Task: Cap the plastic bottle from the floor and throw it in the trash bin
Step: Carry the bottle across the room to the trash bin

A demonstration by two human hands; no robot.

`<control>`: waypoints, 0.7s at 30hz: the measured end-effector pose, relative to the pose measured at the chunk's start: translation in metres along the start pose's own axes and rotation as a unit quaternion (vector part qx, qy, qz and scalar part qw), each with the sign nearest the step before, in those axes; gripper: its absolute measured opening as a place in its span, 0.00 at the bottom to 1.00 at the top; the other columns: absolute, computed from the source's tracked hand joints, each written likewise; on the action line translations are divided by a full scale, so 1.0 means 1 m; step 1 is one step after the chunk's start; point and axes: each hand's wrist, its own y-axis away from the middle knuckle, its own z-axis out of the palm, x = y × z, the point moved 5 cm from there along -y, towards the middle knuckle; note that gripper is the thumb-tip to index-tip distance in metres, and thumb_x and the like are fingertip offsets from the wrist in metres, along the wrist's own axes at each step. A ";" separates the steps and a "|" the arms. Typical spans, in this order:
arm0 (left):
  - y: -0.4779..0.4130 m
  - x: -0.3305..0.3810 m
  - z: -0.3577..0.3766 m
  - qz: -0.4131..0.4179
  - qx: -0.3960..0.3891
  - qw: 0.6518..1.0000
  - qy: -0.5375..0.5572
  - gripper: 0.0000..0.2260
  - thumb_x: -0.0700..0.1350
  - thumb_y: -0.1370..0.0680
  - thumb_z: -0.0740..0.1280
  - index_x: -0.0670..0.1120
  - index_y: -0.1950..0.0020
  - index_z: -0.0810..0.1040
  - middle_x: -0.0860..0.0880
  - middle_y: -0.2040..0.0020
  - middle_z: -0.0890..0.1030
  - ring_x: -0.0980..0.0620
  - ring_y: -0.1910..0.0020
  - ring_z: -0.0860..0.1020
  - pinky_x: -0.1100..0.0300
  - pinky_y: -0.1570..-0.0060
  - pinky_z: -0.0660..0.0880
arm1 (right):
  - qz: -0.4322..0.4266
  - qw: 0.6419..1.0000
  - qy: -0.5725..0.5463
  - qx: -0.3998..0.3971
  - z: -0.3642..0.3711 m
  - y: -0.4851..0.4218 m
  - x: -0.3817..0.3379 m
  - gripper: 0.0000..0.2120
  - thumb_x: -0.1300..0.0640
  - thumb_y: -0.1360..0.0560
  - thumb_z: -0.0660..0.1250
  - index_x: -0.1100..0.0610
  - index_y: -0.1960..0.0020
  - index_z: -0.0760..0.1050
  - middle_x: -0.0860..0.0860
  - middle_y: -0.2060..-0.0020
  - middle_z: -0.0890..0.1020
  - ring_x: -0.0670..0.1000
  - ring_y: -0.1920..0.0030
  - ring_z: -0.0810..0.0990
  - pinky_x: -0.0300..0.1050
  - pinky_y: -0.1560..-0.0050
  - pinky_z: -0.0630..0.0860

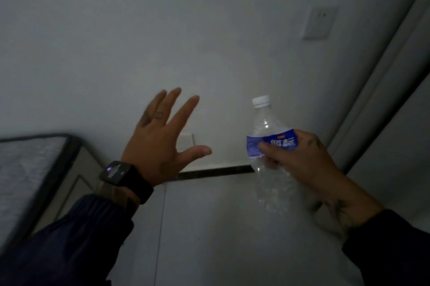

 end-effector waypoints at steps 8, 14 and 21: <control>-0.124 0.021 -0.279 -0.010 0.072 0.994 -0.076 0.45 0.78 0.35 0.56 0.59 0.22 0.54 0.44 0.19 0.49 0.40 0.21 0.44 0.36 0.26 0.51 | 0.001 0.991 -0.131 -0.014 -0.024 -0.033 -0.311 0.14 0.56 0.37 0.76 0.60 0.53 0.83 0.57 0.63 0.87 0.54 0.64 0.85 0.45 0.64 0.81; -0.197 0.034 -0.465 -0.024 0.110 0.984 -0.136 0.46 0.80 0.35 0.52 0.61 0.22 0.47 0.44 0.19 0.44 0.40 0.21 0.41 0.35 0.26 0.48 | -0.040 0.984 -0.163 -0.063 -0.024 -0.044 -0.524 0.16 0.58 0.35 0.75 0.62 0.49 0.82 0.57 0.62 0.86 0.53 0.64 0.85 0.46 0.62 0.82; -0.208 0.028 -0.626 -0.076 0.153 0.970 -0.172 0.47 0.80 0.36 0.52 0.61 0.22 0.47 0.46 0.19 0.42 0.41 0.21 0.40 0.36 0.26 0.47 | -0.058 0.968 -0.213 -0.122 -0.006 -0.044 -0.668 0.13 0.61 0.30 0.74 0.63 0.46 0.81 0.58 0.59 0.87 0.54 0.62 0.85 0.47 0.60 0.82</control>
